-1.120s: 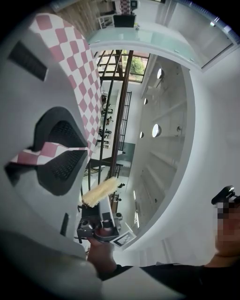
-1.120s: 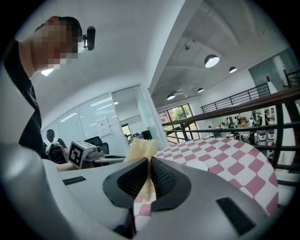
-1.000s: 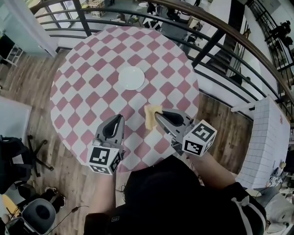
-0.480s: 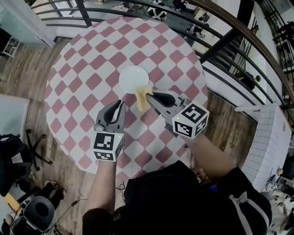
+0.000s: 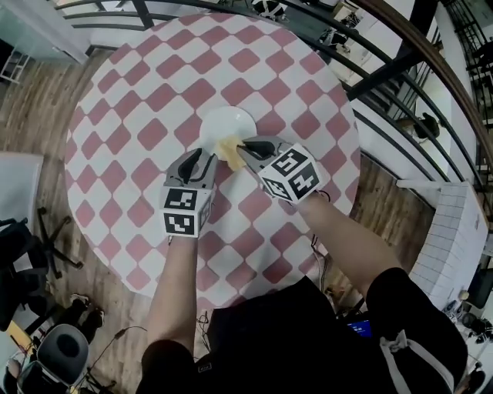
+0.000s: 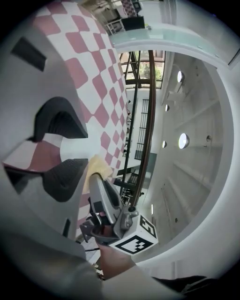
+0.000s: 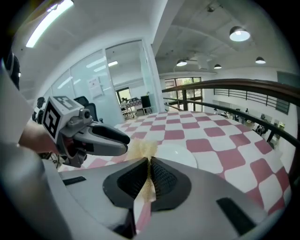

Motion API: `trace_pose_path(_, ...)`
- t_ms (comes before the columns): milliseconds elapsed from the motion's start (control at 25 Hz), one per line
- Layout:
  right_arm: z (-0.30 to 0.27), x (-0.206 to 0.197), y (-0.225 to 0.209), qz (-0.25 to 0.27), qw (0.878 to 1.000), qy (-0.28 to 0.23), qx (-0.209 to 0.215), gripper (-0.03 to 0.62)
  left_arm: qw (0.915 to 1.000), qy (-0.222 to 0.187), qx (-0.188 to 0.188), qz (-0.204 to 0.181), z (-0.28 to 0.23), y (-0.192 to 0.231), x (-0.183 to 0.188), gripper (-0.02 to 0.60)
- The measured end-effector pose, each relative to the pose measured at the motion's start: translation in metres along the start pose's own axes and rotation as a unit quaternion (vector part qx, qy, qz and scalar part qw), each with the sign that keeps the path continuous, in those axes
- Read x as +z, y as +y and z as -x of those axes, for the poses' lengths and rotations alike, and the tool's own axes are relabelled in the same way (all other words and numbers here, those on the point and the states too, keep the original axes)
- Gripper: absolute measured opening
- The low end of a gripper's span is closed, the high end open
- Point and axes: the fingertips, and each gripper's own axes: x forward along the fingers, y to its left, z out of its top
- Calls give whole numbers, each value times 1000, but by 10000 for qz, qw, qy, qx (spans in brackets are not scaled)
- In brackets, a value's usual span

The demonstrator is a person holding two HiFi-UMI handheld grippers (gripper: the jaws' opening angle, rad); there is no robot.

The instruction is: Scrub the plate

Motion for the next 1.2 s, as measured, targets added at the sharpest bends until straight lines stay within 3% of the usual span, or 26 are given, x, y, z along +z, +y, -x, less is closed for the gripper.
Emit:
trace_pose_path(160, -37, -22, -7, 606, 9954, 728, -114, 29, 9988, 451, 164, -114, -31, 17, -26, 152)
trace_pose_path(360, -58, -49, -7, 1333, 9807, 1414, -237, 29, 9970, 668, 287, -274, -48, 20, -39, 152)
trace_pose_path(720, -55, -56, -13, 2090, 9647, 1539, -454, 30, 9928, 1000, 495, -434, -60, 24, -49, 152)
trace_pose_path(1200, -37, -49, -76, 2388, 9510, 1704, -977, 29, 9929, 926, 587, -457, -61, 26, -50, 143)
